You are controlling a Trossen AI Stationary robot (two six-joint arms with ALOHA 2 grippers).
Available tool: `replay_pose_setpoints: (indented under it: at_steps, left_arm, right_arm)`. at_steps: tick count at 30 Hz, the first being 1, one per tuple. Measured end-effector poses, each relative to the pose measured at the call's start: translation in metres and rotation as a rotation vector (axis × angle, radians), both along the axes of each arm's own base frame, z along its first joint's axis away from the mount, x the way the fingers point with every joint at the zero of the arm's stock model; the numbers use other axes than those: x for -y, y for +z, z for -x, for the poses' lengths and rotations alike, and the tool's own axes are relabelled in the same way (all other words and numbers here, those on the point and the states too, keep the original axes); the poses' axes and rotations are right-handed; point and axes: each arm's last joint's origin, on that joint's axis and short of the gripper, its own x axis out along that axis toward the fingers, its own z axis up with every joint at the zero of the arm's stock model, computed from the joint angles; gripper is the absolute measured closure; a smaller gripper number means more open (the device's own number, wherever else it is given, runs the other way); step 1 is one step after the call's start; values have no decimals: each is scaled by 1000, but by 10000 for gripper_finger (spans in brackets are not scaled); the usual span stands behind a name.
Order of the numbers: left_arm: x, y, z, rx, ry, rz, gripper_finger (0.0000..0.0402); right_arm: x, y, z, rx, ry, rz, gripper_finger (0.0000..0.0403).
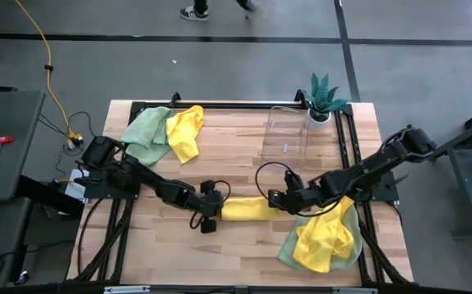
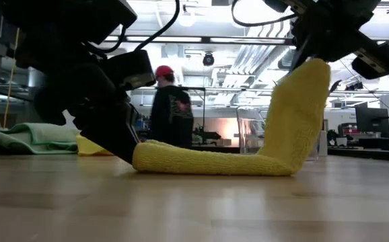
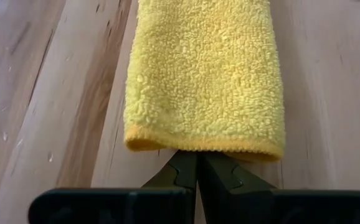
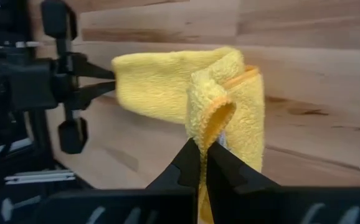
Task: Fold microfiber towels
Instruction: Fold the middle yellow microfiber towel
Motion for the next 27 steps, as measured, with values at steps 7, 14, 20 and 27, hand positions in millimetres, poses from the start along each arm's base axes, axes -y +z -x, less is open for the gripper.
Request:
replay_pose_setpoints:
  at_steps: [7, 14, 20, 27]
  left_arm:
    - [-2, 0, 0, -2, 1, -6, 402]
    - [-2, 0, -1, 7, 2, -4, 402]
    - [-2, 0, -1, 10, 9, 2, 402]
    - [-2, 0, -1, 13, 11, 3, 402]
  right_arm:
    - [-7, -17, -22, 69, -36, -22, 403]
    - [-8, -42, -54, 198, -106, -35, 403]
    - [-3, -64, -73, 254, -180, -43, 403]
    - [-5, -82, -86, 317, -206, -93, 403]
